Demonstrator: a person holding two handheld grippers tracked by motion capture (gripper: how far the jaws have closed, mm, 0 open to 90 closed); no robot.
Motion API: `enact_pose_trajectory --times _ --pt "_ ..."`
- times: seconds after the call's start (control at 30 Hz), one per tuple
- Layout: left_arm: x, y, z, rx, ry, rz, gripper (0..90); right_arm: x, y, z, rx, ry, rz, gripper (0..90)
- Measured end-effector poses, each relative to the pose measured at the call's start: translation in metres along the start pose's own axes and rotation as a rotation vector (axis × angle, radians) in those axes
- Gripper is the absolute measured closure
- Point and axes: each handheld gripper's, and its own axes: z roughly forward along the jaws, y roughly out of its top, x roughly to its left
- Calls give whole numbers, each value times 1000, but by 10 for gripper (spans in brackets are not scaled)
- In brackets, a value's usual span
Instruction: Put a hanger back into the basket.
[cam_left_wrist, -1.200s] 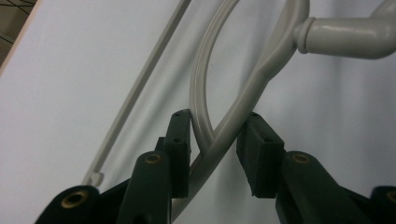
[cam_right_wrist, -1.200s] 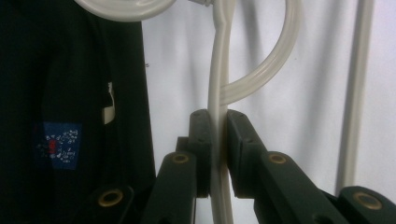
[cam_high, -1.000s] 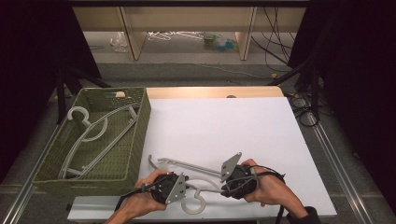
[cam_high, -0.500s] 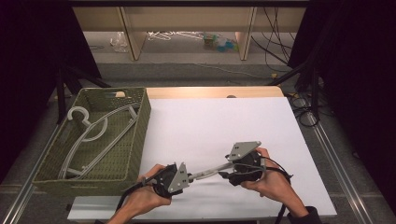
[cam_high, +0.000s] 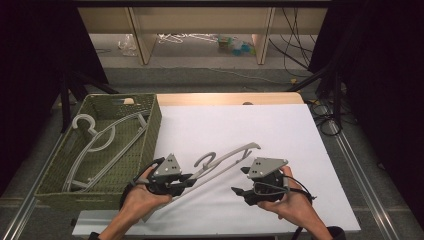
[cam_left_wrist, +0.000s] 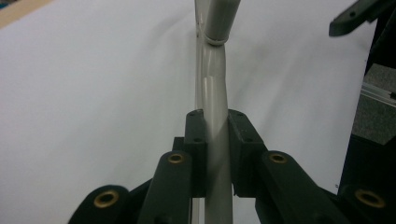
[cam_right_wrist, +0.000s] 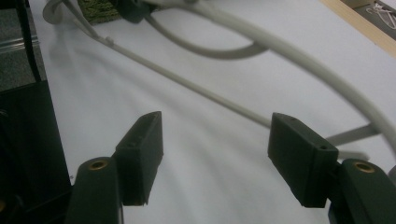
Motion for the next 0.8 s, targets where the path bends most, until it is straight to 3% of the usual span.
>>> enact_pose_trajectory --times 0.07,0.1,0.2,0.33,0.57,0.8 --pt "1 2 -6 -38 -1 -36 793 0 -4 2 -5 -1 12 347" --pt "3 3 -11 -38 0 -29 793 -1 -6 3 -6 1 21 342" --pt "1 6 -22 -84 0 -67 793 -2 -15 7 1 15 66 343" --pt "2 13 -41 -142 -2 -93 793 -1 -22 7 15 27 73 344" --pt "4 25 -76 -185 31 -107 793 -1 -29 2 1 17 97 344" --pt "18 36 -109 -202 90 -103 793 -1 -34 1 -2 28 110 339"
